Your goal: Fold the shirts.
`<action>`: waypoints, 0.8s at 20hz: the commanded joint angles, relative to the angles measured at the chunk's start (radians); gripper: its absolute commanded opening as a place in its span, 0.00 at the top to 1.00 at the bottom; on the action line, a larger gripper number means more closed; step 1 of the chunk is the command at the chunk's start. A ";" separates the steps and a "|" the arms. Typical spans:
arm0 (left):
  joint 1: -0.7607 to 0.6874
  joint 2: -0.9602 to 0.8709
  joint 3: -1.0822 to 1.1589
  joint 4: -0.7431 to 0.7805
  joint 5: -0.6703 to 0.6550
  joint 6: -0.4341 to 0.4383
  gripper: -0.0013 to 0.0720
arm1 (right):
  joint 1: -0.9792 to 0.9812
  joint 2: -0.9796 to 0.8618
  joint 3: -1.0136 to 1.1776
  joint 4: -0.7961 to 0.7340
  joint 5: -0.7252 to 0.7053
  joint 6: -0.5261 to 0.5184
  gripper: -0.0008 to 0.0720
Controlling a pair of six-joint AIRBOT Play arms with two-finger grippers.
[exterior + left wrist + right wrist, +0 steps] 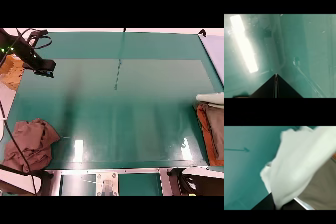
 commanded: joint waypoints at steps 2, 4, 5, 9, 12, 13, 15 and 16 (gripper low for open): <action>0.000 0.000 0.000 -0.026 -0.010 0.001 0.96 | -0.022 0.080 -0.154 -0.287 0.074 0.053 0.96; 0.000 0.000 0.000 -0.026 -0.013 0.001 0.96 | -0.023 0.098 -0.271 -0.384 0.074 0.053 0.96; 0.000 0.000 0.000 -0.026 -0.014 0.001 0.96 | -0.023 0.103 -0.335 -0.435 0.074 0.059 0.96; 0.000 -0.001 0.000 -0.029 -0.018 0.001 0.96 | -0.023 0.102 -0.585 -0.619 0.052 0.087 0.96; 0.000 -0.002 0.000 -0.039 -0.016 0.001 0.96 | -0.023 0.085 -0.721 -0.633 -0.006 0.087 0.21; 0.000 -0.001 0.000 -0.049 -0.013 0.002 0.96 | -0.022 0.072 -0.732 -0.632 -0.004 0.092 0.21; 0.000 -0.001 0.001 -0.070 0.008 0.010 0.96 | -0.010 0.056 -0.698 -0.587 -0.002 0.124 0.22; 0.000 0.000 0.002 -0.075 0.010 0.021 0.96 | 0.003 0.050 -0.659 -0.532 -0.006 0.124 0.31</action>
